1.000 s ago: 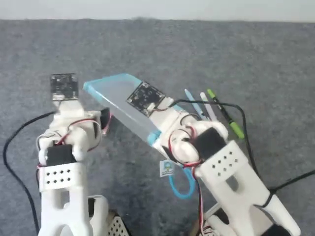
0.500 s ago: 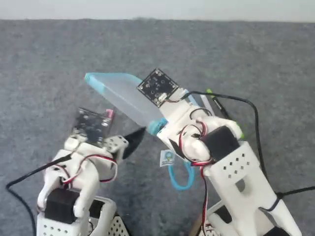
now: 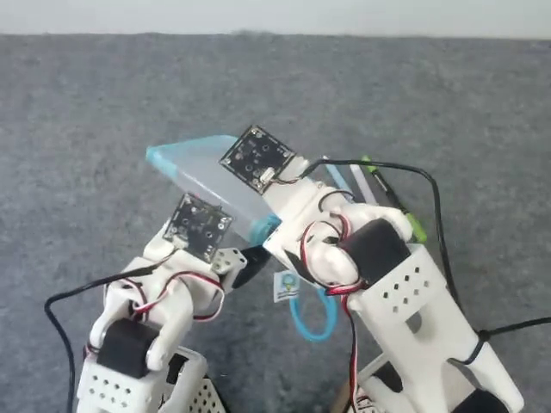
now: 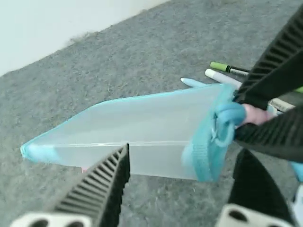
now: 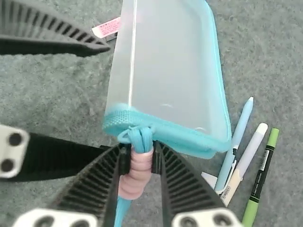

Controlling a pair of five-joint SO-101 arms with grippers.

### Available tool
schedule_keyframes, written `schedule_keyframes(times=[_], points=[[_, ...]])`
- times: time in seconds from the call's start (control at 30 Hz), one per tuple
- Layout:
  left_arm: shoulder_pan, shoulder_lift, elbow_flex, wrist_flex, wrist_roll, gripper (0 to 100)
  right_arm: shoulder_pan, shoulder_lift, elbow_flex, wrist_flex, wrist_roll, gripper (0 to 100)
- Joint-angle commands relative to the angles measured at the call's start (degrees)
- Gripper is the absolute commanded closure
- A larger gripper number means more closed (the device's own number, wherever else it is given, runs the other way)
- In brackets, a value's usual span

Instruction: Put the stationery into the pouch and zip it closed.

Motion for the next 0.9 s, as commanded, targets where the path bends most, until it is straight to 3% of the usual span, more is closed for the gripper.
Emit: schedule_keyframes(times=[0.0, 0.17, 0.6, 0.87], points=[[-1.14, -0.62, 0.13, -2.90, -1.67, 67, -0.40, -0.75, -3.52, 0.31, 0.35, 99.2], [-6.07, -0.62, 0.84, -4.13, -1.76, 67, -0.40, -0.75, -3.52, 0.84, 1.58, 99.2], [-6.86, -0.62, 4.79, -6.77, -3.52, 72, -0.31, -0.75, -4.66, 4.44, 3.87, 99.2], [-13.45, -0.62, 5.05, -10.20, -1.76, 72, -0.40, -1.36, -2.81, 6.81, 4.84, 99.2]])
